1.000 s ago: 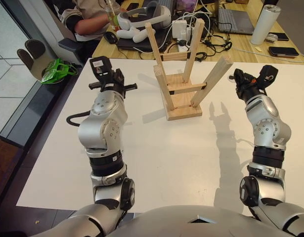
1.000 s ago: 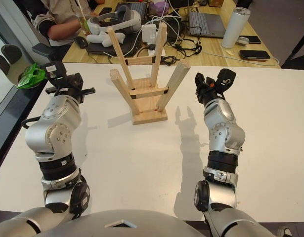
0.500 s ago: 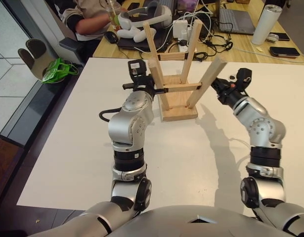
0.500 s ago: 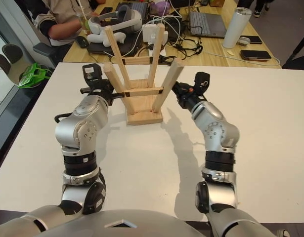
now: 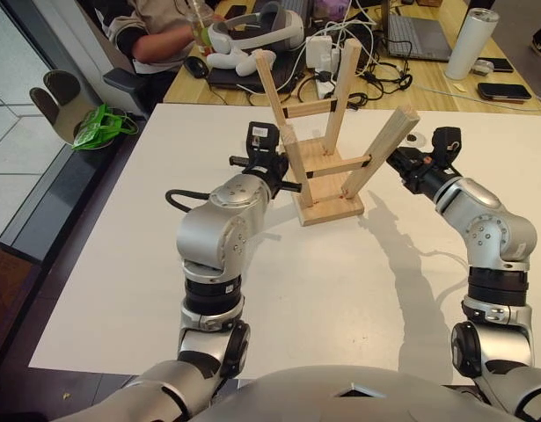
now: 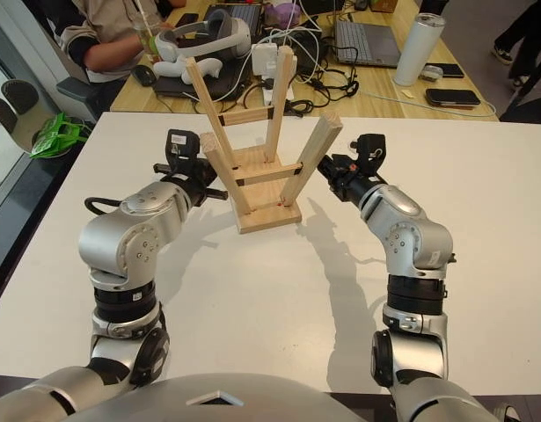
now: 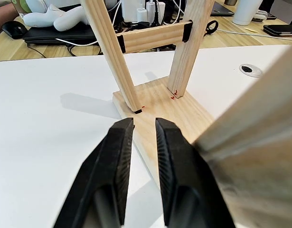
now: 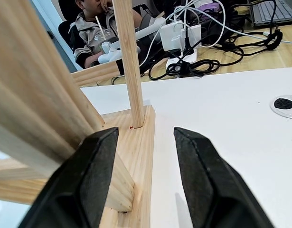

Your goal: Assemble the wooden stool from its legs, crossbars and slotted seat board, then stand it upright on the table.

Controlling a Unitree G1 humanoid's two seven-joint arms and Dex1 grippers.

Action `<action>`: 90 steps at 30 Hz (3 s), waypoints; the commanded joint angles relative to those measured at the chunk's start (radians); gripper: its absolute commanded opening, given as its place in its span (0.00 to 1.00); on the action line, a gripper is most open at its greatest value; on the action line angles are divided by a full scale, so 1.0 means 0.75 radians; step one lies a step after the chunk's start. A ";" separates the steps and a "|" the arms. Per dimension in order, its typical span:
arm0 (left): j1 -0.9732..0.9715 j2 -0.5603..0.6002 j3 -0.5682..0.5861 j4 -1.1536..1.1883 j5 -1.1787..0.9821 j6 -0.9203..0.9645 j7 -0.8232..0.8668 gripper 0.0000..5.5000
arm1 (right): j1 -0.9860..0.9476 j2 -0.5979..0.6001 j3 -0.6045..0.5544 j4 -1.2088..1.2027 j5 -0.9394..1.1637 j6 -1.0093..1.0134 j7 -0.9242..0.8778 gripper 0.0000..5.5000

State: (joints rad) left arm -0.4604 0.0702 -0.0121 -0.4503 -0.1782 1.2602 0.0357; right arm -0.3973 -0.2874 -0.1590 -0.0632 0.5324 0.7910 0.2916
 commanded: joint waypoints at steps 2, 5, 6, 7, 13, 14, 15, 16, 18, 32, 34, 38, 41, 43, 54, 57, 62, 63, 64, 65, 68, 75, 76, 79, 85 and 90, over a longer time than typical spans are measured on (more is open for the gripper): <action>-0.242 0.255 0.239 0.149 0.003 -0.207 -0.108 0.16 | 0.098 0.034 0.053 -0.019 -0.041 -0.012 -0.005 0.40; -0.464 0.331 0.359 0.318 -0.038 -0.423 -0.161 0.16 | 0.176 0.079 0.093 -0.055 -0.066 -0.033 -0.030 0.40; -0.557 0.313 0.421 0.385 -0.078 -0.502 -0.159 0.16 | 0.197 0.091 0.103 -0.065 -0.075 -0.039 -0.038 0.40; -0.639 0.293 0.468 0.437 -0.125 -0.565 -0.166 0.16 | 0.213 0.099 0.114 -0.071 -0.084 -0.044 -0.042 0.40; -0.926 0.242 0.574 0.453 -0.494 -0.603 -0.296 0.16 | 0.227 0.120 0.148 -0.051 -0.126 -0.065 -0.037 0.40; -0.921 0.252 0.568 0.432 -0.530 -0.580 -0.305 0.16 | 0.228 0.122 0.150 -0.052 -0.129 -0.065 -0.037 0.40; -0.912 0.264 0.556 0.410 -0.555 -0.562 -0.310 0.16 | 0.229 0.124 0.150 -0.052 -0.132 -0.065 -0.035 0.40; -0.902 0.274 0.549 0.381 -0.593 -0.536 -0.319 0.16 | 0.230 0.124 0.150 -0.053 -0.134 -0.065 -0.034 0.40; -0.861 0.271 0.538 0.320 -0.673 -0.483 -0.339 0.16 | 0.233 0.122 0.148 -0.057 -0.135 -0.063 -0.032 0.40; -0.345 0.128 -0.032 0.600 -0.233 -0.537 -0.151 0.16 | 0.225 0.137 0.145 -0.037 -0.146 -0.067 -0.023 0.40; -0.433 0.092 0.079 0.573 -0.272 -0.588 -0.122 0.16 | 0.230 0.138 0.145 -0.047 -0.148 -0.079 -0.021 0.40; -0.565 0.025 0.262 0.422 -0.440 -0.585 -0.101 0.16 | 0.278 0.027 0.292 -0.224 -0.310 -0.279 0.054 0.40; -0.560 0.026 0.361 0.292 -0.551 -0.539 -0.074 0.16 | 0.346 -0.011 0.386 -0.487 -0.421 -0.414 0.056 0.46; -0.515 0.040 0.415 0.236 -0.593 -0.512 -0.048 0.16 | 0.419 -0.027 0.431 -0.661 -0.460 -0.452 0.053 0.52; -0.255 -0.038 0.348 0.169 -0.271 -0.761 0.242 0.16 | 0.075 0.439 0.683 -0.301 -0.531 -0.472 -0.128 0.74; -0.247 -0.046 0.344 0.160 -0.231 -0.797 0.268 0.16 | -0.006 0.521 0.722 -0.133 -0.587 -0.541 -0.157 0.74; -0.216 -0.082 0.335 0.124 -0.211 -0.789 0.302 0.16 | -0.020 0.571 0.701 -0.063 -0.632 -0.544 -0.208 0.65; -0.200 -0.089 0.334 0.108 -0.207 -0.782 0.310 0.16 | -0.011 0.574 0.689 -0.071 -0.632 -0.532 -0.218 0.61; -0.181 -0.095 0.332 0.089 -0.205 -0.775 0.318 0.16 | 0.001 0.574 0.678 -0.088 -0.629 -0.516 -0.230 0.58; -0.166 -0.098 0.331 0.075 -0.203 -0.770 0.323 0.16 | 0.013 0.575 0.668 -0.104 -0.625 -0.502 -0.239 0.53; -0.155 -0.095 0.334 0.067 -0.193 -0.768 0.328 0.16 | 0.049 0.597 0.627 -0.135 -0.589 -0.464 -0.265 0.45; -0.197 -0.041 0.339 0.110 -0.144 -0.805 0.300 0.16 | 0.036 0.791 0.333 -0.156 -0.263 -0.253 -0.459 0.27; -0.205 -0.035 0.346 0.118 -0.141 -0.810 0.298 0.16 | 0.029 0.811 0.295 -0.157 -0.217 -0.231 -0.486 0.27; -0.219 -0.017 0.352 0.134 -0.136 -0.828 0.295 0.16 | 0.020 0.866 0.193 -0.161 -0.079 -0.179 -0.578 0.27; -0.232 -0.002 0.354 0.142 -0.117 -0.841 0.288 0.16 | 0.013 0.912 0.093 -0.159 0.160 -0.136 -0.717 0.27; -0.241 0.000 0.361 0.145 -0.111 -0.840 0.288 0.16 | 0.018 0.926 -0.027 -0.181 0.385 -0.144 -0.907 0.27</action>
State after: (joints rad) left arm -0.6079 0.0437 0.2548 -0.3571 -0.2743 0.6361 0.2523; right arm -0.4321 0.1666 -0.0929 -0.2956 0.6622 0.5734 -0.2158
